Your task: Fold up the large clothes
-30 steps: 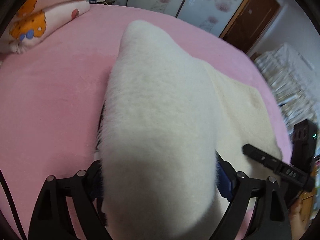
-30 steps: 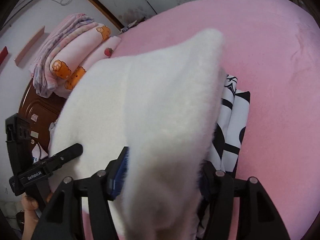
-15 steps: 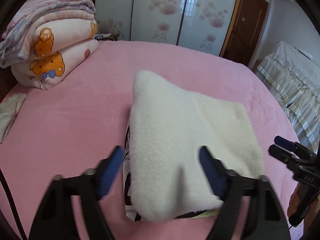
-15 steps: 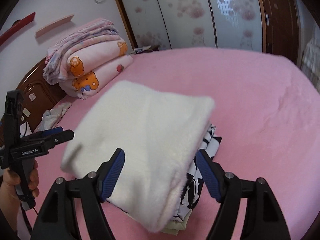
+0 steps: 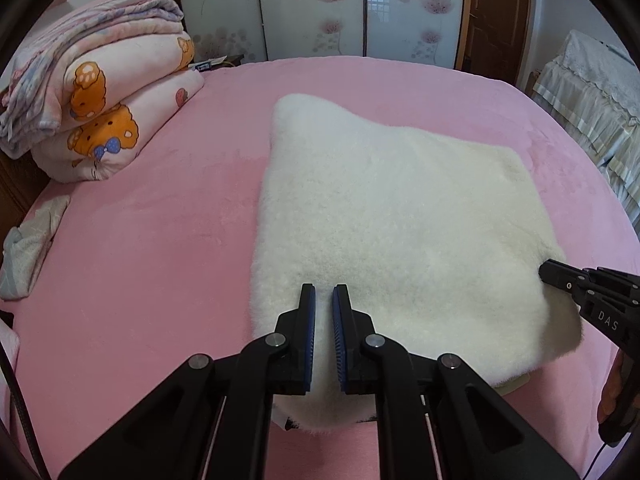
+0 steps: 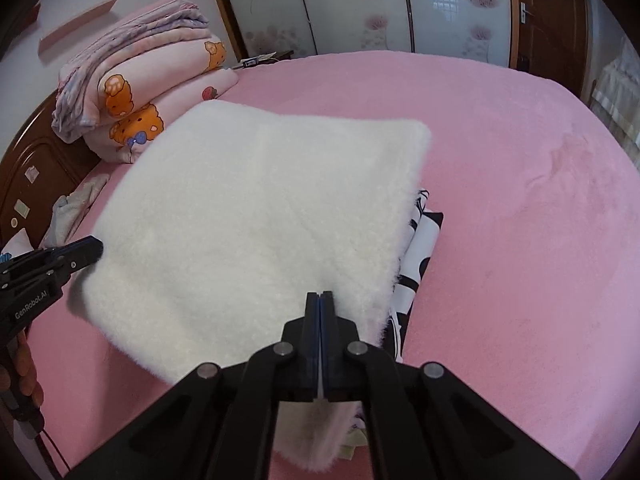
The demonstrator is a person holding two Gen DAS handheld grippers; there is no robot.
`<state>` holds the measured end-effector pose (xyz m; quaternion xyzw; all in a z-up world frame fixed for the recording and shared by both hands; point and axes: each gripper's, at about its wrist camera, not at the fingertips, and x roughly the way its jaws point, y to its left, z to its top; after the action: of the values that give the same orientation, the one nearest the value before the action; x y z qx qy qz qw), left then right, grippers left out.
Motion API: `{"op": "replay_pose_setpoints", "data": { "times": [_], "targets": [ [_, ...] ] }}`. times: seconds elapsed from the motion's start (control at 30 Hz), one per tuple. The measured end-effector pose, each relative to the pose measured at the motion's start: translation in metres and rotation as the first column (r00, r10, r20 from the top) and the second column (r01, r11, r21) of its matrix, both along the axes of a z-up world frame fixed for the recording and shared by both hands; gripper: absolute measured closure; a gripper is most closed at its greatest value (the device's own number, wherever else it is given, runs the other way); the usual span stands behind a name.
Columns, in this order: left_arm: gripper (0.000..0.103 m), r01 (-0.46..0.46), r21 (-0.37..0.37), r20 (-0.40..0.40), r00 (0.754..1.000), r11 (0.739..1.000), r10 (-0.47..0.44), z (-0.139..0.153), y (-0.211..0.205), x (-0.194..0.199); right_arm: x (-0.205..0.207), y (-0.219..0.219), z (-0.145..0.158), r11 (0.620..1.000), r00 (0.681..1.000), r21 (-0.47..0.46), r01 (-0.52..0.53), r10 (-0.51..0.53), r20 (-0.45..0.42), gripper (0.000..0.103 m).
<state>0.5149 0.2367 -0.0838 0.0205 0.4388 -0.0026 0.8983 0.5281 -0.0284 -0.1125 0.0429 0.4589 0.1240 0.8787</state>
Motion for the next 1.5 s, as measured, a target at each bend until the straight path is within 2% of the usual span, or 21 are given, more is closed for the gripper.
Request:
{"op": "replay_pose_setpoints", "data": {
  "times": [0.27, 0.3, 0.37, 0.43, 0.47, 0.53, 0.63, 0.7, 0.8, 0.97, 1.13, 1.3, 1.43, 1.5],
  "targets": [
    [0.095, -0.048, -0.033, 0.005, 0.999, 0.998, 0.048, 0.004, 0.000, -0.008, -0.005, -0.003, 0.010, 0.999, 0.998, 0.049, 0.021, -0.018, -0.054, 0.103],
    [0.095, -0.052, -0.029, 0.002, 0.999, 0.998, 0.052, 0.007, -0.002, -0.010, -0.008, -0.004, 0.014, 0.998, 0.998, 0.055, 0.023, -0.020, -0.059, 0.100],
    [0.090, -0.056, -0.023, -0.002, 0.998, 0.998, 0.056, 0.013, -0.006, -0.016, -0.017, -0.004, 0.024, 0.999, 0.998, 0.045, 0.023, -0.020, -0.058, 0.098],
    [0.074, -0.055, -0.035, 0.001, 0.998, 0.998, 0.055, 0.020, -0.011, -0.027, -0.027, -0.002, 0.037, 1.000, 0.999, 0.021, 0.016, -0.015, -0.043, 0.093],
    [0.069, -0.054, -0.040, 0.004, 0.999, 0.998, 0.055, 0.024, -0.012, -0.031, -0.034, -0.002, 0.044, 1.000, 0.999, 0.015, 0.012, -0.012, -0.036, 0.090],
    [0.043, -0.048, -0.047, 0.018, 0.999, 0.998, 0.048, 0.035, -0.019, -0.047, -0.051, -0.006, 0.060, 1.000, 1.000, 0.017, 0.003, -0.002, -0.017, 0.073],
    [0.037, -0.028, -0.027, 0.046, 0.999, 0.999, 0.029, 0.053, -0.032, -0.074, -0.081, -0.012, 0.087, 1.000, 1.000, 0.010, -0.011, 0.010, 0.028, 0.059],
    [0.032, -0.018, -0.034, 0.038, 0.999, 0.999, 0.020, 0.063, -0.039, -0.090, -0.102, -0.016, 0.106, 1.000, 0.999, -0.005, -0.019, 0.019, 0.045, 0.059],
    [0.016, -0.009, -0.049, 0.037, 0.999, 0.999, 0.011, 0.081, -0.048, -0.116, -0.131, -0.024, 0.131, 1.000, 0.999, -0.025, -0.009, 0.010, 0.050, 0.059],
    [0.012, -0.011, -0.101, 0.021, 1.000, 0.995, 0.014, 0.114, -0.059, -0.159, -0.174, -0.037, 0.170, 0.996, 0.999, -0.081, 0.025, -0.022, 0.028, 0.058],
    [0.011, -0.041, -0.177, 0.000, 0.999, 0.983, 0.042, 0.147, -0.063, -0.198, -0.222, -0.054, 0.212, 0.976, 0.995, -0.201, 0.088, -0.077, 0.059, 0.036],
    [0.010, -0.023, -0.109, 0.045, 0.999, 0.994, 0.028, 0.172, -0.087, -0.250, -0.280, -0.074, 0.243, 0.961, 0.984, -0.237, 0.143, -0.113, 0.135, 0.029],
    [0.010, -0.034, -0.017, 0.069, 0.997, 0.999, 0.035, 0.183, -0.114, -0.302, -0.324, -0.091, 0.242, 0.966, 0.982, -0.202, 0.159, -0.134, 0.132, 0.029],
    [0.010, -0.019, 0.006, 0.084, 0.996, 1.000, 0.019, 0.185, -0.131, -0.330, -0.349, -0.097, 0.234, 0.968, 0.983, -0.199, 0.155, -0.132, 0.125, 0.029]
  ]
}}
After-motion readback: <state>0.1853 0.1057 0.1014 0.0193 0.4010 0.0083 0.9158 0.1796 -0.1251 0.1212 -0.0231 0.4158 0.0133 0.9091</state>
